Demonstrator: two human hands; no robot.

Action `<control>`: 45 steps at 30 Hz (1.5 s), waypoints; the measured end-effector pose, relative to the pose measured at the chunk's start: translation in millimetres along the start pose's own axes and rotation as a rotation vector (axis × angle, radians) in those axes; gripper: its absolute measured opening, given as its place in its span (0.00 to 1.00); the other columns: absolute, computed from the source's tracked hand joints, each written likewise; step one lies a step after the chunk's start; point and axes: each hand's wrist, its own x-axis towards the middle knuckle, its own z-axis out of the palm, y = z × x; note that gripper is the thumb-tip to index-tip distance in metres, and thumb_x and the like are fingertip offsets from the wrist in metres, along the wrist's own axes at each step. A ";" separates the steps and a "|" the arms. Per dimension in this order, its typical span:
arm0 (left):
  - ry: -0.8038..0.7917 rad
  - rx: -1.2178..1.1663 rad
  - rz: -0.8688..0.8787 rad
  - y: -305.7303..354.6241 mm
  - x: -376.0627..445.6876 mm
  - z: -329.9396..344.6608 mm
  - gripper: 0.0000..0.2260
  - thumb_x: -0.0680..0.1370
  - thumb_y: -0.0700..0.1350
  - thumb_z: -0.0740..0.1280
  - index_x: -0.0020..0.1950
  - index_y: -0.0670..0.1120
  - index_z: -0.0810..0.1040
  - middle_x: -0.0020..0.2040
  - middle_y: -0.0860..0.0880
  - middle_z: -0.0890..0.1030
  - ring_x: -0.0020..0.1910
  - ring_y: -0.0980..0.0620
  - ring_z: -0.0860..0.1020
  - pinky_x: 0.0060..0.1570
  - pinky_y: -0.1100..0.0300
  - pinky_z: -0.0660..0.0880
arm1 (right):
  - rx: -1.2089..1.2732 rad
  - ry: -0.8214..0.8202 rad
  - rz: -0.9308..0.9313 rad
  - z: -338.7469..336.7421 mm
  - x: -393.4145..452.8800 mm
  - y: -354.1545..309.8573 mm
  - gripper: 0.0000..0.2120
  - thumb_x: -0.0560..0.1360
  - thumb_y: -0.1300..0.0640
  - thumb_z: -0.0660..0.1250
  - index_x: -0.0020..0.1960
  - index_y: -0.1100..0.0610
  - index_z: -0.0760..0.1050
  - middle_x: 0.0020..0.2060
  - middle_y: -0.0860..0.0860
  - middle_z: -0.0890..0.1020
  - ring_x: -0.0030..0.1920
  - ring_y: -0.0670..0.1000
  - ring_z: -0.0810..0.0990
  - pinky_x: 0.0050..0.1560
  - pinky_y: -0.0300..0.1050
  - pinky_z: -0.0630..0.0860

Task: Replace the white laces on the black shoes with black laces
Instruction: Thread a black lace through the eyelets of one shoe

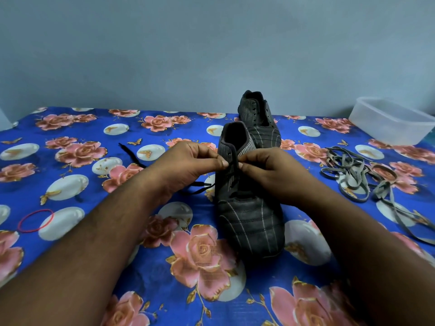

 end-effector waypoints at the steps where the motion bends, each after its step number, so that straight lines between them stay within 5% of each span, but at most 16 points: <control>1: 0.007 0.016 0.015 -0.4 0.1 -0.1 0.04 0.78 0.38 0.72 0.48 0.36 0.84 0.28 0.60 0.78 0.24 0.67 0.72 0.28 0.78 0.65 | -0.011 -0.013 0.004 -0.4 0.7 1.0 0.08 0.82 0.58 0.66 0.48 0.55 0.84 0.41 0.52 0.86 0.42 0.49 0.83 0.50 0.56 0.81; 5: 0.005 0.062 0.049 -1.7 -0.1 -1.0 0.01 0.77 0.38 0.73 0.46 0.40 0.85 0.33 0.57 0.82 0.32 0.68 0.77 0.36 0.78 0.68 | 0.039 -0.026 0.038 -2.3 2.3 4.4 0.06 0.81 0.58 0.68 0.47 0.56 0.83 0.42 0.57 0.86 0.41 0.48 0.80 0.51 0.60 0.80; 8: 0.000 0.123 0.101 -3.9 1.0 -4.0 0.01 0.76 0.40 0.75 0.44 0.45 0.85 0.37 0.50 0.85 0.40 0.63 0.80 0.47 0.68 0.75 | 0.061 0.025 0.037 -2.2 2.9 8.2 0.05 0.79 0.57 0.71 0.45 0.56 0.83 0.41 0.56 0.86 0.40 0.49 0.81 0.50 0.60 0.81; 14: 0.076 0.584 0.398 -1.6 0.6 -16.8 0.01 0.77 0.49 0.74 0.45 0.53 0.84 0.23 0.55 0.70 0.25 0.55 0.68 0.30 0.69 0.63 | -0.074 0.166 -0.074 -0.2 1.9 6.9 0.03 0.75 0.56 0.75 0.43 0.52 0.83 0.35 0.50 0.84 0.35 0.43 0.79 0.38 0.43 0.78; 17: 0.028 0.485 0.344 -7.6 3.8 -20.0 0.03 0.77 0.49 0.74 0.45 0.52 0.83 0.26 0.54 0.74 0.27 0.57 0.69 0.31 0.68 0.66 | 0.001 0.128 -0.049 -3.0 0.1 3.7 0.02 0.75 0.57 0.75 0.44 0.53 0.84 0.36 0.49 0.86 0.36 0.42 0.80 0.38 0.38 0.77; 21: -0.062 0.330 0.244 -16.4 7.5 -14.3 0.06 0.79 0.49 0.72 0.46 0.47 0.82 0.40 0.44 0.81 0.38 0.53 0.75 0.43 0.51 0.75 | 0.055 0.061 -0.013 -11.6 -3.0 5.3 0.05 0.78 0.56 0.73 0.44 0.56 0.83 0.34 0.48 0.84 0.33 0.39 0.78 0.37 0.33 0.74; 25: -0.074 0.245 0.185 -20.6 10.7 -12.2 0.07 0.80 0.46 0.70 0.47 0.43 0.81 0.37 0.50 0.79 0.39 0.57 0.74 0.44 0.59 0.74 | -0.030 0.153 -0.088 -12.8 -1.7 11.7 0.02 0.80 0.55 0.69 0.51 0.52 0.81 0.38 0.45 0.82 0.38 0.41 0.77 0.41 0.35 0.71; 29: -0.094 0.217 0.194 -23.0 11.8 -12.3 0.05 0.81 0.44 0.68 0.48 0.43 0.80 0.36 0.58 0.78 0.38 0.61 0.73 0.44 0.65 0.72 | -0.200 0.170 -0.193 -8.3 1.8 16.5 0.14 0.83 0.51 0.61 0.68 0.45 0.76 0.44 0.45 0.77 0.46 0.42 0.77 0.47 0.36 0.70; 33: -0.103 0.312 0.214 -24.9 13.5 -13.5 0.05 0.82 0.46 0.68 0.48 0.48 0.80 0.39 0.54 0.80 0.39 0.53 0.74 0.44 0.55 0.74 | -0.162 0.226 -0.176 -13.3 1.3 15.3 0.11 0.84 0.57 0.61 0.61 0.47 0.78 0.46 0.45 0.78 0.48 0.42 0.75 0.47 0.35 0.69; 36: -0.092 0.364 0.219 -22.2 12.8 -12.2 0.05 0.82 0.47 0.67 0.47 0.49 0.80 0.34 0.63 0.77 0.32 0.60 0.70 0.36 0.67 0.68 | -0.026 0.257 -0.159 -18.0 0.6 14.3 0.10 0.83 0.60 0.61 0.57 0.49 0.78 0.41 0.45 0.76 0.41 0.40 0.73 0.43 0.37 0.68; 39: -0.017 0.421 0.271 -24.8 14.6 -10.7 0.04 0.81 0.48 0.69 0.46 0.53 0.80 0.40 0.59 0.80 0.40 0.59 0.75 0.42 0.64 0.71 | 0.006 0.197 -0.152 -15.7 -0.4 11.1 0.07 0.82 0.58 0.64 0.58 0.51 0.78 0.39 0.54 0.74 0.37 0.43 0.70 0.40 0.36 0.68; 41: 0.046 0.406 0.304 -27.1 15.8 -9.4 0.01 0.81 0.50 0.69 0.52 0.55 0.79 0.47 0.57 0.79 0.47 0.57 0.76 0.47 0.61 0.71 | -0.006 0.180 -0.149 -15.5 -1.8 10.2 0.08 0.81 0.55 0.67 0.59 0.49 0.77 0.39 0.50 0.72 0.37 0.41 0.70 0.39 0.33 0.67; 45: 0.050 0.305 0.386 -24.3 14.0 -1.8 0.18 0.79 0.57 0.66 0.69 0.60 0.73 0.63 0.58 0.71 0.60 0.57 0.74 0.58 0.61 0.72 | -0.095 0.169 -0.129 -17.4 -3.7 12.9 0.17 0.75 0.48 0.74 0.62 0.44 0.76 0.45 0.49 0.73 0.41 0.42 0.72 0.40 0.32 0.69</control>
